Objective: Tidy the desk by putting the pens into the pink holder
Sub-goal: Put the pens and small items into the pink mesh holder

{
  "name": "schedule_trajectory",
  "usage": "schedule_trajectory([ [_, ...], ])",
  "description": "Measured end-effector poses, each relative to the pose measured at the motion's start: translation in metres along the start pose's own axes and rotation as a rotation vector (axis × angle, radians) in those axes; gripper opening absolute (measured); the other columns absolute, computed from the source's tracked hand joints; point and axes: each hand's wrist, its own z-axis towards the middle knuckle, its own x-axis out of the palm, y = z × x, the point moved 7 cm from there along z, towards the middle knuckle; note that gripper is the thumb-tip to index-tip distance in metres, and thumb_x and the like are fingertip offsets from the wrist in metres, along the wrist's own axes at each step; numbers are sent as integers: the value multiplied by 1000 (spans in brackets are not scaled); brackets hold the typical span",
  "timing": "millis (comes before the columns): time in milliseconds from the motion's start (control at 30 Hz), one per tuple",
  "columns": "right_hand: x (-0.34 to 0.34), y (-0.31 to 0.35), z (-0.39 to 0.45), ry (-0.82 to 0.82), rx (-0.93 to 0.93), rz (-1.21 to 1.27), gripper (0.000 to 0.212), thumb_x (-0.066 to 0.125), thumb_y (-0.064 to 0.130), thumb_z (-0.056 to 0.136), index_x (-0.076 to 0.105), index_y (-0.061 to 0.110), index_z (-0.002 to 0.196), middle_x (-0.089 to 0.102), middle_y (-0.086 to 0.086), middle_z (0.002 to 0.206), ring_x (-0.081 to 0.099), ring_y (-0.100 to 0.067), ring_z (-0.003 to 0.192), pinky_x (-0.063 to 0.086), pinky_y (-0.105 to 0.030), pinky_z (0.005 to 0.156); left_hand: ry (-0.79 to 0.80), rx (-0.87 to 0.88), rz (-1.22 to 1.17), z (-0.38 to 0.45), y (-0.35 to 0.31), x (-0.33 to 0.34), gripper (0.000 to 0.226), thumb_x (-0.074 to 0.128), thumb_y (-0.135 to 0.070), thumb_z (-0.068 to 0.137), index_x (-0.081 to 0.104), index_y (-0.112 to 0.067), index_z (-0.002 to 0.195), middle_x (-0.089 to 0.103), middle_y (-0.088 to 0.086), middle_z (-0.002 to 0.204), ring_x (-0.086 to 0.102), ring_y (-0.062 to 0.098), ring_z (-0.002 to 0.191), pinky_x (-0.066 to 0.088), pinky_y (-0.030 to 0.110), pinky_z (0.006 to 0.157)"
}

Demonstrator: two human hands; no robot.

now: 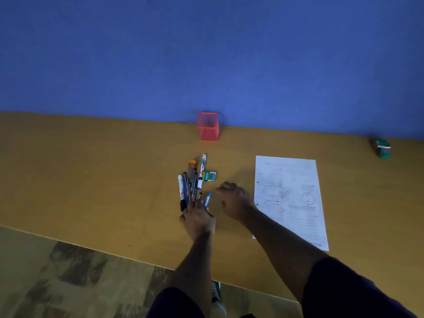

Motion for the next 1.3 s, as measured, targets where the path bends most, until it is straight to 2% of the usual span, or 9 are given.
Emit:
schedule_trajectory([
  [200,13,25,24,139,-38,32,45,59,27,86,57,28,131,55,-1,125,51,-22,120,48,-38,95,-27,90,-38,4,3,-9,24,66,-5,72,70,-12,95,68,7,95,63,33,90,48,42,76],
  [400,33,33,44,295,-94,32,36,59,26,91,60,35,125,47,0,127,46,-19,125,48,-39,96,13,170,-67,-7,4,-19,25,58,-7,80,65,-14,103,66,6,105,65,34,73,48,39,63],
  [500,37,34,48,339,-86,10,21,60,30,89,70,31,108,49,2,118,50,-21,118,49,-41,93,45,204,-55,-8,4,-20,32,53,-11,84,63,-18,114,66,1,116,67,34,78,52,41,65],
  [600,37,33,47,329,-104,-26,21,60,26,89,70,26,108,52,1,117,52,-20,112,51,-41,89,92,231,-46,-6,4,-20,31,56,-13,85,62,-19,115,68,0,116,69,32,85,53,38,68],
  [733,41,28,44,308,-115,-6,18,60,23,87,68,29,103,51,1,109,56,-19,102,53,-39,81,135,248,42,-5,5,-22,15,53,-27,92,61,-22,104,70,0,96,69,28,84,45,31,65],
  [833,43,31,47,341,-148,-61,12,62,23,82,67,28,92,47,3,104,57,-21,91,52,-35,70,121,280,81,-5,6,-27,16,52,-34,95,65,-26,99,72,-2,87,69,24,80,44,28,65],
  [1100,41,41,55,345,-373,-197,34,61,20,88,59,28,122,48,3,121,55,-21,105,49,-34,71,133,423,198,-2,0,-31,36,47,-42,97,71,-19,84,74,1,81,68,26,75,36,27,61],
  [1200,44,42,54,412,-436,-251,30,57,18,91,60,22,121,54,4,122,57,-21,107,52,-38,76,152,483,175,6,-5,-35,42,39,-45,93,72,-20,87,73,2,78,67,26,72,42,28,60],
  [1300,50,39,60,453,-394,-278,25,51,25,96,60,17,118,59,-2,117,59,-24,107,48,-35,77,153,522,155,18,-11,-41,54,26,-47,85,73,-19,87,73,3,81,67,28,74,45,31,62],
])
